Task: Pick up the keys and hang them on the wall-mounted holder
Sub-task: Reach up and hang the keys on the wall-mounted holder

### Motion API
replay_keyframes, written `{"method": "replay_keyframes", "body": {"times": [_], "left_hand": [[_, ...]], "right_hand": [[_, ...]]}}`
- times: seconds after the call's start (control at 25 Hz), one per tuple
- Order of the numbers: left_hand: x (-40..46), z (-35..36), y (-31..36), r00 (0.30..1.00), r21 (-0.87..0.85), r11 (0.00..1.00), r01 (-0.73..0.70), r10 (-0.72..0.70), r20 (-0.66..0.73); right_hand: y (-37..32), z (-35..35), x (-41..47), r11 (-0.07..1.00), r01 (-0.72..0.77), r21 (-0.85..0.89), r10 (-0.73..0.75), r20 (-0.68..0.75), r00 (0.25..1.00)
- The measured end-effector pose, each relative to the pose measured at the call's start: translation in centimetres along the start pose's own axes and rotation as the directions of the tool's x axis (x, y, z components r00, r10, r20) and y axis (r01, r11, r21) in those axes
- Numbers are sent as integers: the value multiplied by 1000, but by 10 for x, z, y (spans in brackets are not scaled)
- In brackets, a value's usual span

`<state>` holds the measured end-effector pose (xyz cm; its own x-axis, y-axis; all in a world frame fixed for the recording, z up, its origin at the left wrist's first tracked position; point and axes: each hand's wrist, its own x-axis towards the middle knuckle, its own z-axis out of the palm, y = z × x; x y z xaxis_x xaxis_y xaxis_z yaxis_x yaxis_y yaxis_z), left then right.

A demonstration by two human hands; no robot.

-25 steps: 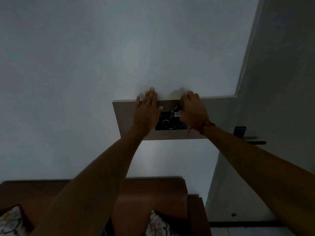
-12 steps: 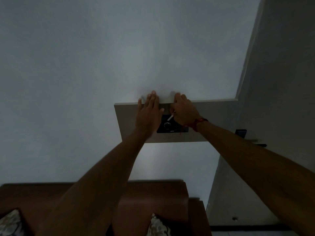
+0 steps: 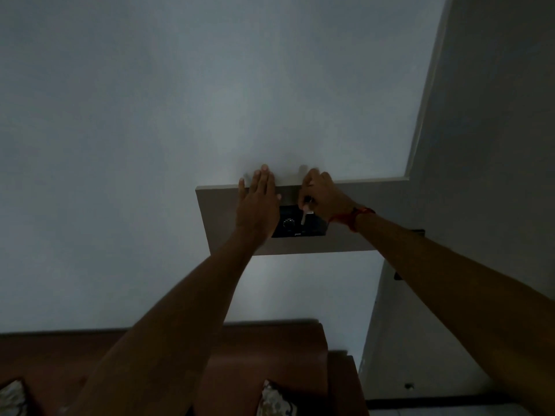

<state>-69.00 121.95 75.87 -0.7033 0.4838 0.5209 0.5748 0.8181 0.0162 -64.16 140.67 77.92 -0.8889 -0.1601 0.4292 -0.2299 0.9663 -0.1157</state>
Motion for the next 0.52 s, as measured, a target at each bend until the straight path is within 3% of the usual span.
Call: {"method": "replay_keyframes", "body": {"times": [0.28,0.52], "left_hand": [[-7,13,4,1000,-4,1000,25,-25,1],[-9,28,6,997,0,998,57,-57,-56]], "right_hand": [[-1,22,-18,981,-116,156,150,-222,963],[-4,24,-16,987,-141,81,158,-271,950]]}}
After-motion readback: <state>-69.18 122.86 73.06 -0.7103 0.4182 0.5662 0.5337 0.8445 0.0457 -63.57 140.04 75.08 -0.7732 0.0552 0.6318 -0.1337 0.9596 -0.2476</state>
